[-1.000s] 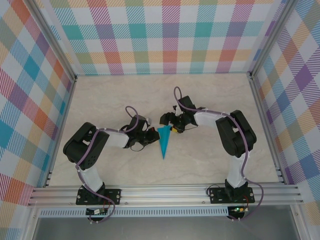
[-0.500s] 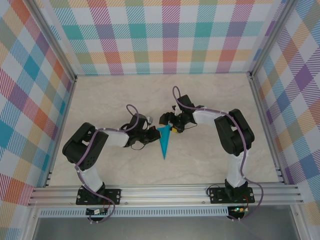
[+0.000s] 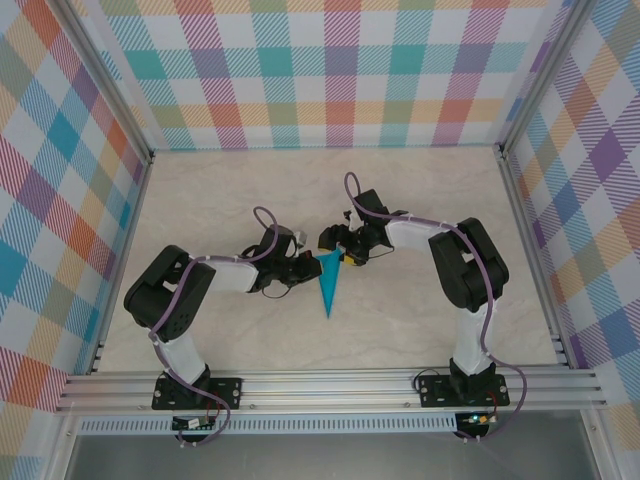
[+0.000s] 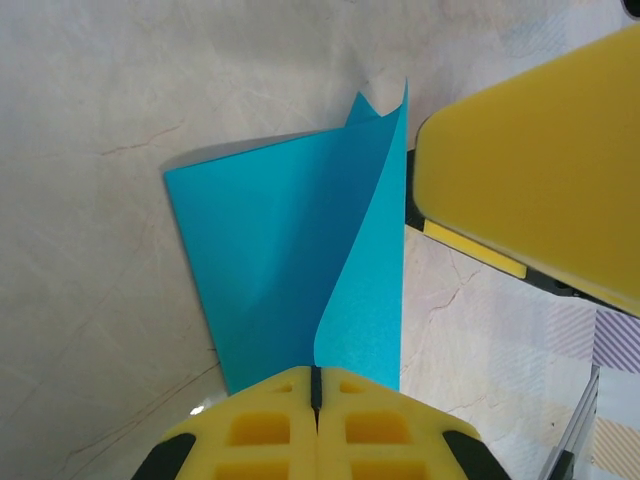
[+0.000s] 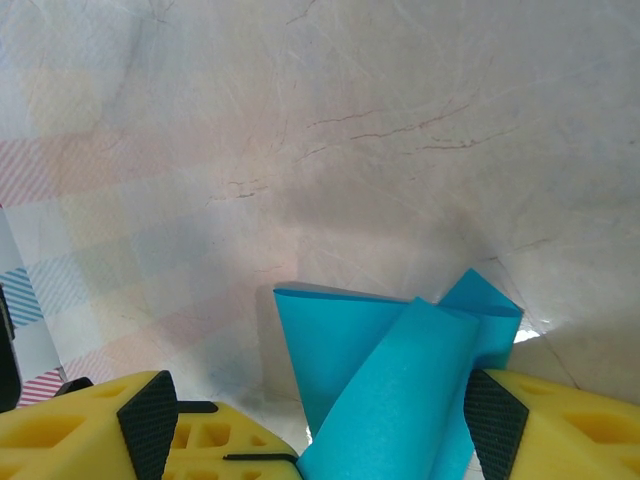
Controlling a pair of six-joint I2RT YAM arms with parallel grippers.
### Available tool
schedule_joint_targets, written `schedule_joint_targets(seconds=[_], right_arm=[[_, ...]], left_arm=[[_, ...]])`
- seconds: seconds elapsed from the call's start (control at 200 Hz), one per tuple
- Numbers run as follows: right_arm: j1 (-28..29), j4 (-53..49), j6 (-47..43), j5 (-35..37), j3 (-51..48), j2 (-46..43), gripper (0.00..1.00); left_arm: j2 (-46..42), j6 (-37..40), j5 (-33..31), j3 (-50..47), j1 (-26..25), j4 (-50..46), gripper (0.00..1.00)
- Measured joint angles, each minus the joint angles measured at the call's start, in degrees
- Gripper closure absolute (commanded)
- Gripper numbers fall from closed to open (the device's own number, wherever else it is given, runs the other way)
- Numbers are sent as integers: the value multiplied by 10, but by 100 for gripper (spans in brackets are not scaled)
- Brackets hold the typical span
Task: Fold a paper plane with a square sheet of paper (fold left side to right side)
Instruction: Fold the wing for the fifth time at the center of the table.
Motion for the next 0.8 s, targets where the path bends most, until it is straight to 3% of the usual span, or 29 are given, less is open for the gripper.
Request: schedule_joint_targets(seconds=[0.8], right_arm=[[0, -10, -12, -1, 4, 1, 20]], left_arm=[[28, 2, -2, 6, 2, -3, 100]])
